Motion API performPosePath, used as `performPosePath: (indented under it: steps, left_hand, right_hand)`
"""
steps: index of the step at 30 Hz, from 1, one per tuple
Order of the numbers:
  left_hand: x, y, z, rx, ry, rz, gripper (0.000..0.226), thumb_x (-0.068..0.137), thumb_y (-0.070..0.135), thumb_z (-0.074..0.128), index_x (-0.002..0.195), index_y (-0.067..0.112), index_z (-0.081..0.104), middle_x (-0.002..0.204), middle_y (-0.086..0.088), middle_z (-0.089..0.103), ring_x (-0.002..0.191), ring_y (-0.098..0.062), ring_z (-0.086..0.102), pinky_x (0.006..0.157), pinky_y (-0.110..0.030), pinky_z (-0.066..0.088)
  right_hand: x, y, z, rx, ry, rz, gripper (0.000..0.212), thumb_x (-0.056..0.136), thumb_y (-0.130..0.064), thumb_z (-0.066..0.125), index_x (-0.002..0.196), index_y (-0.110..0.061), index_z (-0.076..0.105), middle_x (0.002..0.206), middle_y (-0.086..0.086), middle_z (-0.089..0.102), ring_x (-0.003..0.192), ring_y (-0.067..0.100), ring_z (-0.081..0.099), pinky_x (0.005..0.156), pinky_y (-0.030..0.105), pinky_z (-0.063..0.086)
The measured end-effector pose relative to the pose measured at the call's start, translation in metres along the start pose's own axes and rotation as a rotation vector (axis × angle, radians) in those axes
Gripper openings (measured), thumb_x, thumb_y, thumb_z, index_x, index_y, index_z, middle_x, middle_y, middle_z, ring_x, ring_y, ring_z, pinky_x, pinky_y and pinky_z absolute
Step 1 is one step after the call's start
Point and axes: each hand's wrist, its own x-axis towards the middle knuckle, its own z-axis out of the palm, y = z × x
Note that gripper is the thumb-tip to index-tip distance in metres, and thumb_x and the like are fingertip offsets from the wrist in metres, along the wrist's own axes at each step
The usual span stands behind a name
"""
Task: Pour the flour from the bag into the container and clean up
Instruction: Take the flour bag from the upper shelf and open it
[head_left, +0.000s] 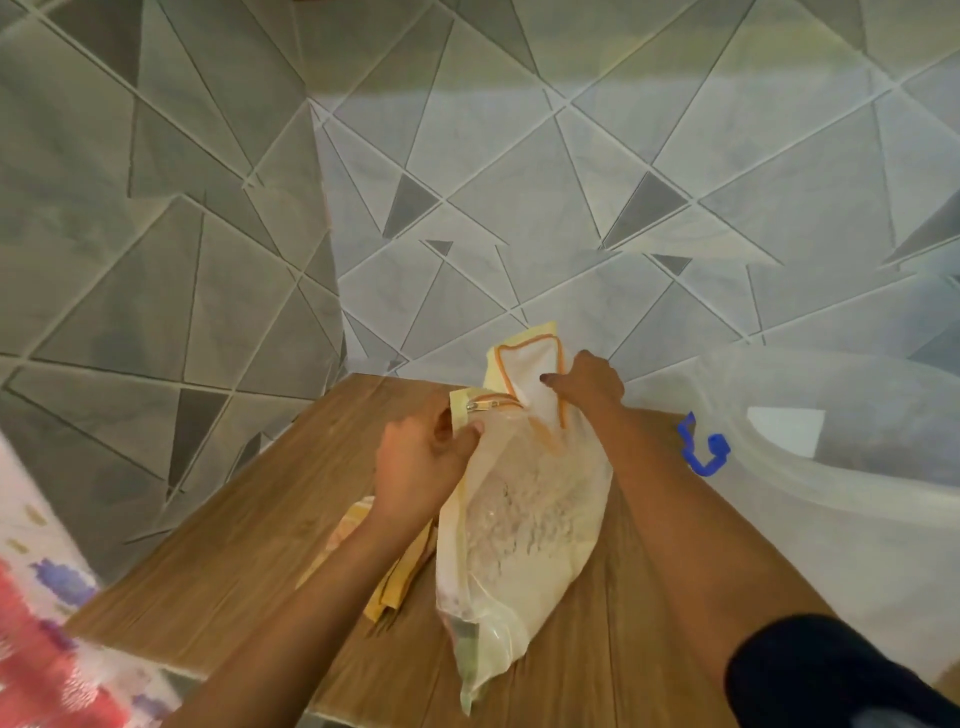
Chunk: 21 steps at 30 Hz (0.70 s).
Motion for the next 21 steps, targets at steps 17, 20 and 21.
performPosePath:
  steps: [17,20,21]
  left_hand:
    - [0.024,0.002,-0.038,0.033,-0.258,0.001,0.040,0.063,0.064,0.054,0.076,0.027,0.064,0.074,0.007,0.068,0.067,-0.013,0.065,0.064,-0.040,0.057]
    - [0.025,0.010,-0.036,0.093,-0.231,-0.003,0.033,0.069,0.058,0.065,0.075,0.026,0.066,0.071,0.006,0.067,0.061,-0.011,0.061,0.059,-0.038,0.051]
    - [0.025,0.010,-0.035,0.098,-0.223,-0.012,0.034,0.070,0.056,0.065,0.077,0.023,0.068,0.071,0.004,0.068,0.061,-0.012,0.061,0.059,-0.040,0.052]
  right_hand:
    - [0.090,0.020,-0.017,0.227,-0.071,-0.146,0.048,0.088,-0.014,0.054,0.131,-0.011,0.032,0.119,0.020,0.050,0.116,0.037,0.051,0.092,0.038,0.042]
    - [0.101,0.017,-0.021,0.127,-0.206,-0.394,0.053,0.087,-0.005,0.054,0.135,-0.017,0.034,0.133,0.020,0.045,0.125,0.036,0.044,0.098,0.039,0.040]
    - [0.103,0.014,-0.020,0.046,-0.243,-0.481,0.055,0.087,-0.001,0.052,0.137,-0.020,0.038,0.139,0.017,0.042,0.127,0.034,0.043,0.102,0.039,0.039]
